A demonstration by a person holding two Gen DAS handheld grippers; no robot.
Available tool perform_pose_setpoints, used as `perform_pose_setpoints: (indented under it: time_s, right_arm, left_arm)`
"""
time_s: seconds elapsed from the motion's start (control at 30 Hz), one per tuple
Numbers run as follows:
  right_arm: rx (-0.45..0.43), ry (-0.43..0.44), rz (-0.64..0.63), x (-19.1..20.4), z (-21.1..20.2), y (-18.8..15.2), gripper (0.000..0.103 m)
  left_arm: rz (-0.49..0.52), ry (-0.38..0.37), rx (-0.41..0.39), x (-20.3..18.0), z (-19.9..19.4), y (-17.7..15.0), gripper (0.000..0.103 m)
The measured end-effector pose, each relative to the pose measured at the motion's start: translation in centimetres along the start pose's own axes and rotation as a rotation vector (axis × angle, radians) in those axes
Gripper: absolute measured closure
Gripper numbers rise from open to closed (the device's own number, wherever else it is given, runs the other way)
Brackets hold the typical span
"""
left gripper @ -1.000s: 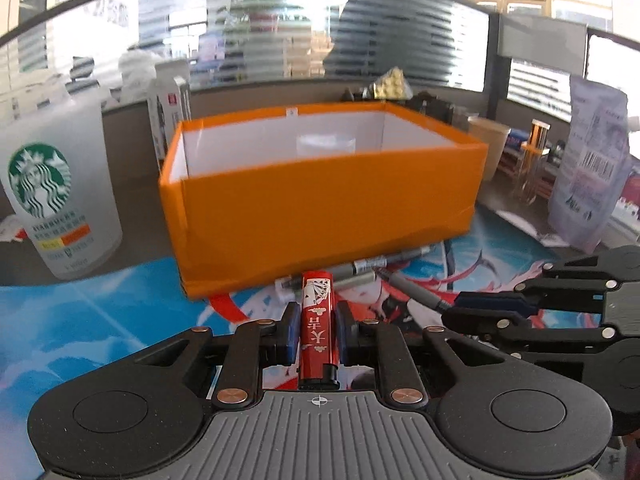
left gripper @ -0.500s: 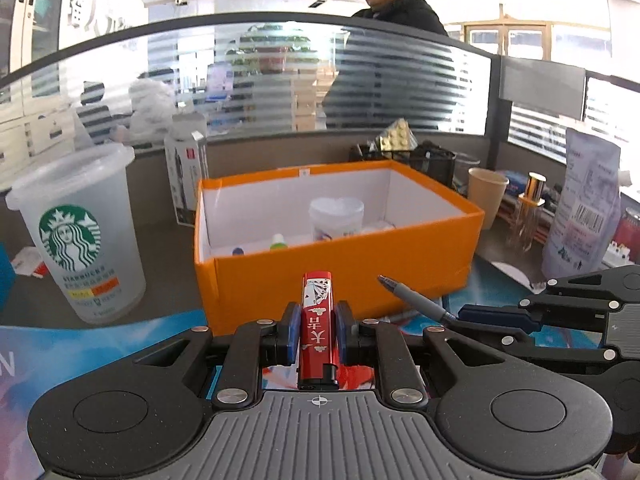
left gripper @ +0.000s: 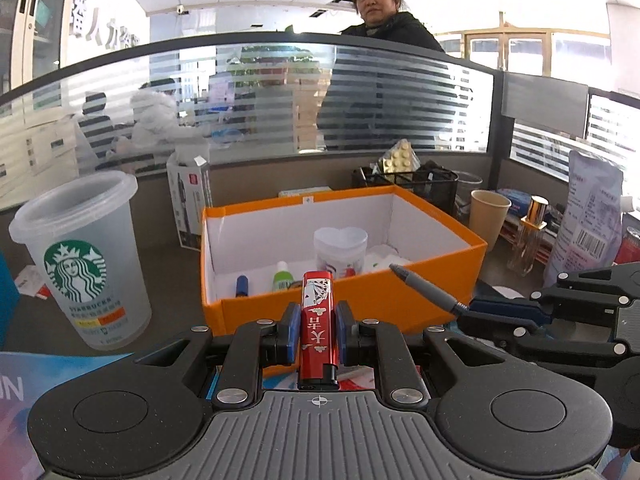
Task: Organize rigid objects
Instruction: 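Lift red stick and black pen and carry both over orange box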
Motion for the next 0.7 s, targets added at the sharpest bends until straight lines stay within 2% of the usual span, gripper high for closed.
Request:
perform_pose_setpoints:
  time_s: [0.4, 0.7]
  right_arm:
    - [-0.044, -0.050, 0.009, -2.5, 0.1, 2.1, 0.093]
    - [-0.080, -0.082, 0.000, -5.0, 1.2, 4.5, 0.093]
  left_arm:
    - [-0.005, 0.007, -0.042, 0.5, 0.9, 3.0, 0.087]
    - [-0.021, 0.010, -0.047, 0.8, 3.6, 5.4, 0.087]
Point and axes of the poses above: each gripper's, at about its wrist camera, not at the fingertips, and z roughly the way its jaws point, x to its left, y to its top, the point moved 7 cm from there along z, roughly the way its jaws point, and after that the axes turned 11 degrees about y, right-handed, at the moved point
